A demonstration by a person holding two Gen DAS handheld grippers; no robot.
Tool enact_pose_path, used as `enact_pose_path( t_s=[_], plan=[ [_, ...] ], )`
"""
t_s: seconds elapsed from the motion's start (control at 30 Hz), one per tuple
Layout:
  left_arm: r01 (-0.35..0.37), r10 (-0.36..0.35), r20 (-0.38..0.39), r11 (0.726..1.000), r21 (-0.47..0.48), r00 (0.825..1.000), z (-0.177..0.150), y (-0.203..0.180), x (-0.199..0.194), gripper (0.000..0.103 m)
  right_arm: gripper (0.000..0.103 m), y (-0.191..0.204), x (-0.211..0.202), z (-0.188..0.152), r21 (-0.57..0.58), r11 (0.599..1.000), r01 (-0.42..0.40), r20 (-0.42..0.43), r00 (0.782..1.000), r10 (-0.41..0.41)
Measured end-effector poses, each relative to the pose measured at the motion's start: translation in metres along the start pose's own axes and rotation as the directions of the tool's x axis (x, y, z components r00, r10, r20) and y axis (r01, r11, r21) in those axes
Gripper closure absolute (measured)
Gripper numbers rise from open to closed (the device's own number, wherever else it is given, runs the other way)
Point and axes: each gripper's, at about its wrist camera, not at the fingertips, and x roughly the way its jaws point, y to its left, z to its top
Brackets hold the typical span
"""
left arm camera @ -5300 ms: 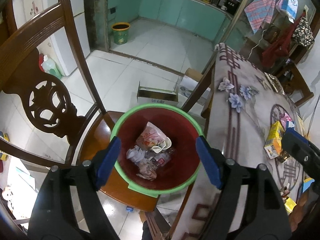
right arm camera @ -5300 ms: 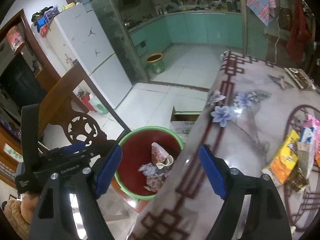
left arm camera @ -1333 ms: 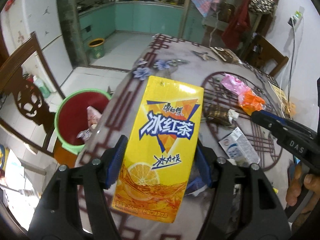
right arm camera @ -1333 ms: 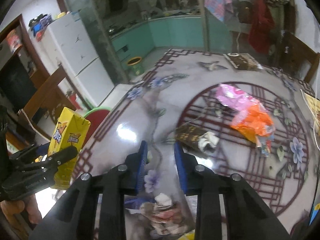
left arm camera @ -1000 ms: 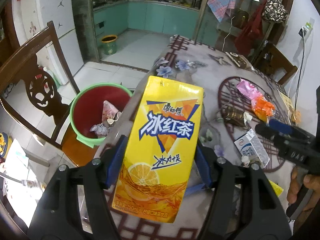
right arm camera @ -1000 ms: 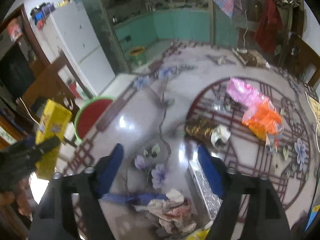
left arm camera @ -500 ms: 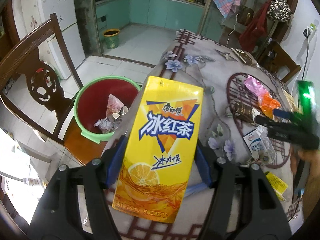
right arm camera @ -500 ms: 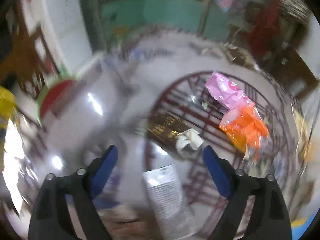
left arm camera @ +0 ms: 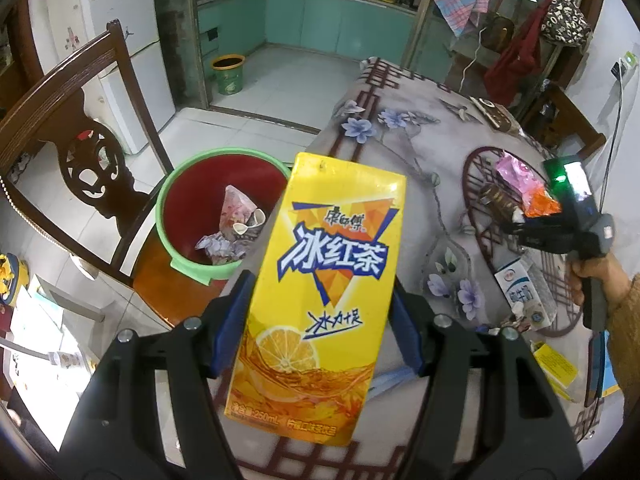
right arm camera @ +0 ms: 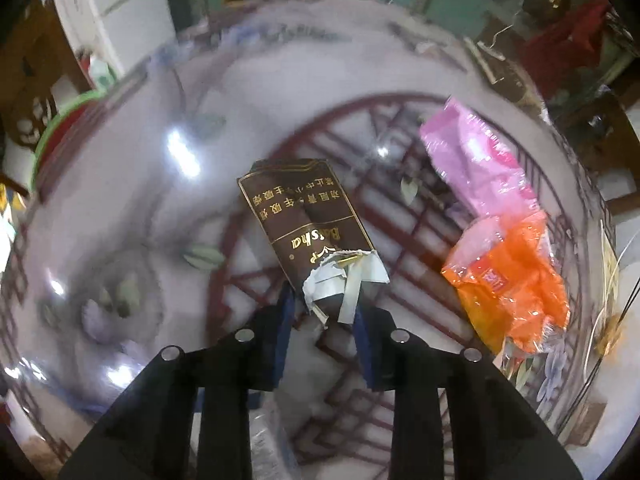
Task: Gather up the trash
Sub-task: 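Grasp the brown cigarette pack with the right tool while left tool holds the carton, then carry carton and cigarette pack over the red bucket and open both tools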
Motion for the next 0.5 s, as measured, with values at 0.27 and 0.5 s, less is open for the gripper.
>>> enact_pose_path(
  t_s=[0.27,0.5],
  plan=[
    [0.006,-0.007,0.021,1.000,0.010,1.000,0.019,0.019,0.006,0.041,0.077,0.016,-0.093,-0.011,0.168,0.973,-0.160,0.251,0.961,0.114],
    [0.013,-0.014,0.036,1.000,0.027,0.999,0.047,0.044,0.014,0.041,0.076,0.067,-0.137,-0.001,0.209,0.946,-0.247,0.354,0.921,0.162]
  ],
)
